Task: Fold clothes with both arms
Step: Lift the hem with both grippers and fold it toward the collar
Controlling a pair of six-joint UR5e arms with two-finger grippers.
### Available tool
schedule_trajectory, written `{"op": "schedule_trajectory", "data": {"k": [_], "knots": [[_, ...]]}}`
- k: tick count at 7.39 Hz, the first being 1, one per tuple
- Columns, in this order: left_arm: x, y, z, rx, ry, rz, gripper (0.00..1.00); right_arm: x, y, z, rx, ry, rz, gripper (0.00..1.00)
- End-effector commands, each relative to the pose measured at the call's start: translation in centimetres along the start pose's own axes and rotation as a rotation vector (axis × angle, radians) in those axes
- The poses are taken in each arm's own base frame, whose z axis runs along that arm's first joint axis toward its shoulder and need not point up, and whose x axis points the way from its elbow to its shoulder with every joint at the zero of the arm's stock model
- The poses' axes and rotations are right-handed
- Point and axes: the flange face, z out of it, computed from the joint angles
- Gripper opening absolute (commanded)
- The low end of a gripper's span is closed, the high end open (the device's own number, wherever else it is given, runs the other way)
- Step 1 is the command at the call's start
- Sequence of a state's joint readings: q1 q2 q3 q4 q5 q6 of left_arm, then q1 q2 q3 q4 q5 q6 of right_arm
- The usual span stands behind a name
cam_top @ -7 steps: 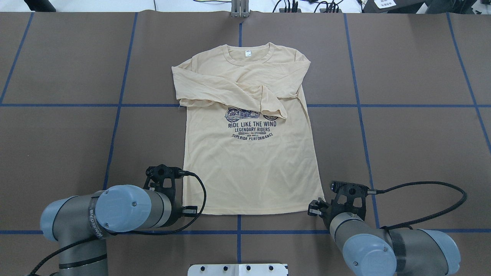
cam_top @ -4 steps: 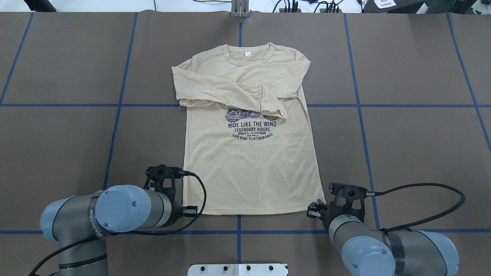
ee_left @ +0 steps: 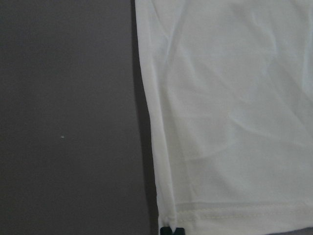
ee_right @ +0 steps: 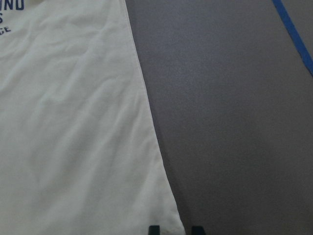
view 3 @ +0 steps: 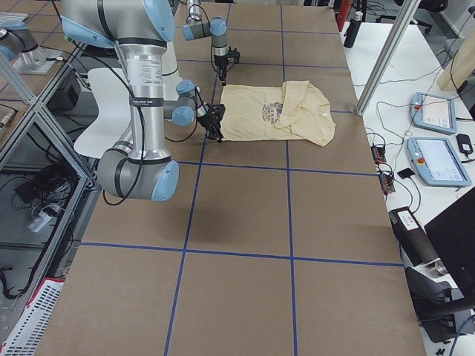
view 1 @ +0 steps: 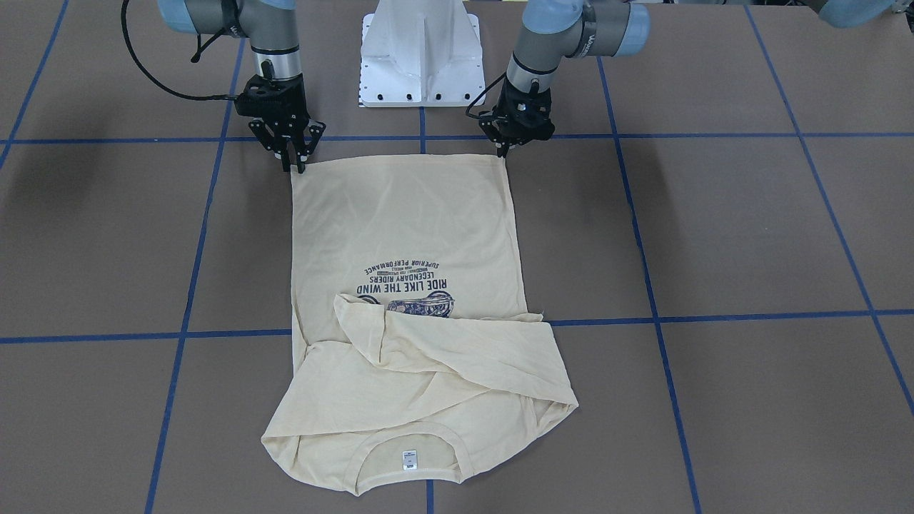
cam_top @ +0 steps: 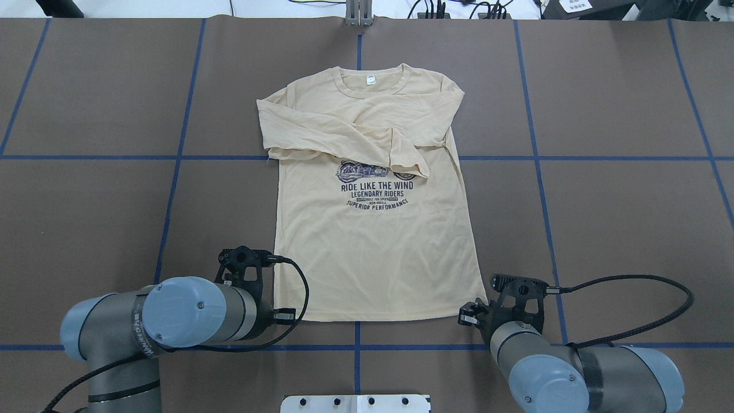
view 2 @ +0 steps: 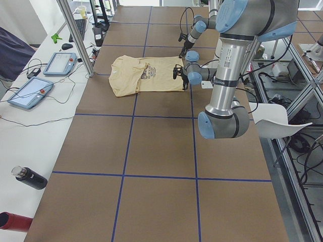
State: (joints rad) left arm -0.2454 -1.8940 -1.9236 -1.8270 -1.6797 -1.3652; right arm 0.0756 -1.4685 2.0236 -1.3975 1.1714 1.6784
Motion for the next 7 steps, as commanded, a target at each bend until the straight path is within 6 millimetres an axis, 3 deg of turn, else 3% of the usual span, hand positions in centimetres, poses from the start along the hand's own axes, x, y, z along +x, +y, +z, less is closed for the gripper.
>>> {"op": "schedule_trajectory", "data": {"k": [1, 2, 3, 4, 5, 7], "knots": [[0.1, 0.0, -0.1, 0.001, 0.003, 0.0, 0.0, 0.0, -0.1, 0.0, 0.008, -0.001, 0.008, 0.0], [0.4, -0.1, -0.9, 0.005, 0.017, 0.002, 0.0, -0.3, -0.5, -0.5, 0.01, -0.011, 0.015, 0.0], [0.5, -0.1, -2.9, 0.015, 0.046, 0.008, 0.0, -0.8, -1.8, -2.4, 0.009, -0.046, 0.035, 0.0], [1.0, 0.0, -5.6, 0.01, 0.07, 0.011, 0.0, -0.8, -5.0, -5.8, 0.004, -0.069, 0.067, 0.0], [1.8, 0.8, -10.2, -0.033, 0.096, 0.032, 0.0, -0.7, -6.5, -10.3, -0.063, -0.081, 0.078, 0.0], [1.1, 3.1, -23.0, -0.082, 0.171, 0.059, 0.0, 0.3, -7.3, -19.8, -0.242, -0.125, 0.064, 0.0]]}}
